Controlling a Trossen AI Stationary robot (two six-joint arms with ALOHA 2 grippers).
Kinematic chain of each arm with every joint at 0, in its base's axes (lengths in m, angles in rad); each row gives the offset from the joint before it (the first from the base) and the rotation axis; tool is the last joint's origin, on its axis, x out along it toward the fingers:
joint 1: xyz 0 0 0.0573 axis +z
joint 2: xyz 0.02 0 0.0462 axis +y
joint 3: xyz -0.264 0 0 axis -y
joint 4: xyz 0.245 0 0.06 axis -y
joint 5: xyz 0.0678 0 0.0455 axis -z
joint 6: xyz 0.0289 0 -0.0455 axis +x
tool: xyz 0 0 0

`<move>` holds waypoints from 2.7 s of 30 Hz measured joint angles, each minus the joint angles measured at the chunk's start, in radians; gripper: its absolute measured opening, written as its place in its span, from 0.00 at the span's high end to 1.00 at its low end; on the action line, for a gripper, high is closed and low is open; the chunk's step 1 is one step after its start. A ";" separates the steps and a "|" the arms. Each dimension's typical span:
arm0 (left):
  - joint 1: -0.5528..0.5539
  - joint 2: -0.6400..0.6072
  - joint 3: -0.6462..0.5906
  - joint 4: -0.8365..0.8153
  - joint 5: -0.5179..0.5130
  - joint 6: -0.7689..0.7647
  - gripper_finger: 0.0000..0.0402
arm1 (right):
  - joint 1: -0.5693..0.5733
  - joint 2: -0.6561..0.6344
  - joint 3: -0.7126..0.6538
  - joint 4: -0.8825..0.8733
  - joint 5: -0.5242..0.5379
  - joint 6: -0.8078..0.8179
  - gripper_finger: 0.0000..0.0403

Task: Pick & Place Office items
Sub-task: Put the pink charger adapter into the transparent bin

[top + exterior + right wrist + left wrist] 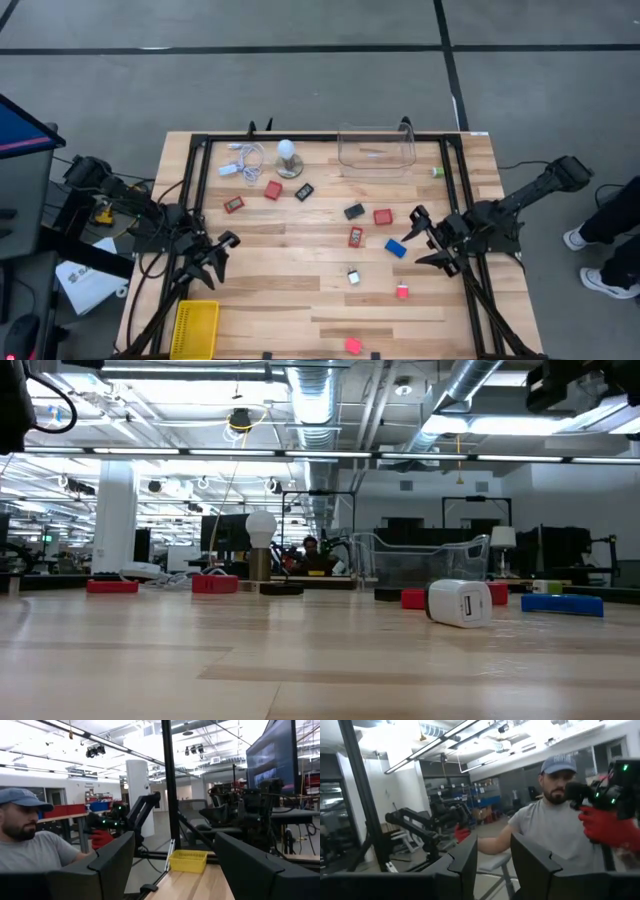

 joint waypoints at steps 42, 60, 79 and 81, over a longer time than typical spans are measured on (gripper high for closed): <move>-0.349 -0.008 0.372 -0.674 -1.226 0.358 0.25 | 0.139 0.980 1.396 -2.109 0.743 0.722 0.33; -0.538 -0.021 0.401 -0.647 -1.421 0.436 0.24 | 0.344 1.125 1.341 -2.166 0.598 1.626 0.33; -0.538 -0.027 0.401 -0.646 -1.421 0.424 0.23 | 0.325 1.218 1.341 -1.622 0.372 1.402 0.33; -0.538 -0.027 0.401 -0.647 -1.421 0.424 0.23 | 0.314 1.248 1.342 -1.472 0.351 1.266 0.33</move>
